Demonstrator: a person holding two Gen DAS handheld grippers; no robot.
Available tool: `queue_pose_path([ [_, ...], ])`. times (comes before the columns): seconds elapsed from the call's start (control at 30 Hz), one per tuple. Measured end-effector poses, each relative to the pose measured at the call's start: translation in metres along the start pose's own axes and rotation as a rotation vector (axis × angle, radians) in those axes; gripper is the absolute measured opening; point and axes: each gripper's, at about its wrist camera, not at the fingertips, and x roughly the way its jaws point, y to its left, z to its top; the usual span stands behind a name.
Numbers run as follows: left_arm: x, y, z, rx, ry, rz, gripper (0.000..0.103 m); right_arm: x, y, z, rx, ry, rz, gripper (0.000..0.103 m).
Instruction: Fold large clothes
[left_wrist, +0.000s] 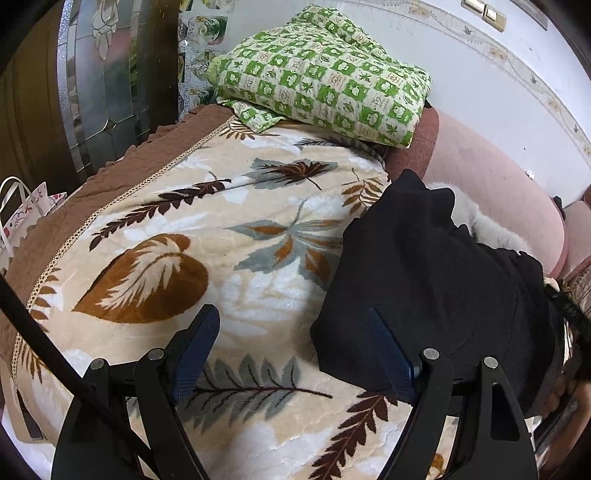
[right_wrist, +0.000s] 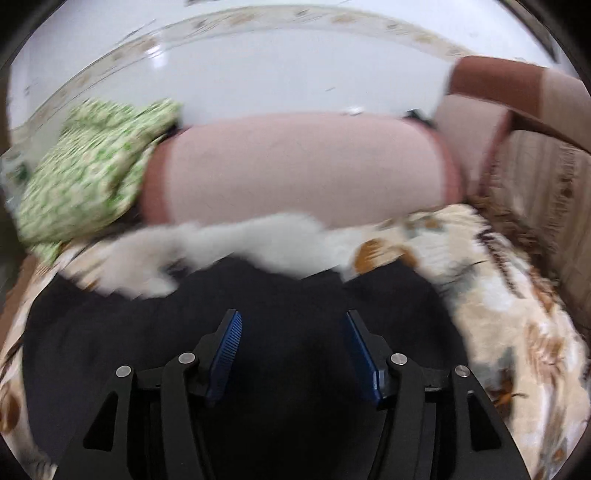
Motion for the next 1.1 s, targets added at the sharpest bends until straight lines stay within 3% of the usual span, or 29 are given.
queue_pose_path([
  [0.1,-0.001,-0.001,0.000,0.012,-0.003,0.011,0.081,0.029,0.019,-0.011,-0.035,0.047,-0.029,0.062],
  [0.2,-0.005,0.002,0.003,0.012,-0.022,0.021,0.081,0.061,0.019,-0.017,-0.022,0.116,-0.036,0.073],
  [0.3,-0.008,0.005,0.005,-0.006,-0.029,0.016,0.081,0.062,0.018,-0.010,-0.012,0.154,-0.035,0.076],
  [0.4,-0.012,0.005,0.003,-0.001,-0.035,0.015,0.081,0.030,0.015,-0.005,-0.034,0.103,-0.043,0.076],
  [0.57,-0.026,0.001,-0.001,0.022,-0.086,0.039,0.081,-0.034,-0.012,-0.025,0.005,0.038,0.026,0.078],
  [0.77,-0.053,-0.015,-0.013,0.065,-0.210,0.114,0.083,-0.098,-0.069,-0.086,0.100,0.014,0.041,0.080],
  [1.0,-0.100,-0.045,-0.044,0.152,-0.368,0.081,0.091,-0.137,-0.096,-0.154,0.086,-0.023,0.001,0.081],
  [1.1,-0.110,-0.062,-0.066,0.218,-0.384,0.087,0.092,-0.139,-0.091,-0.158,0.079,-0.005,0.039,0.081],
])
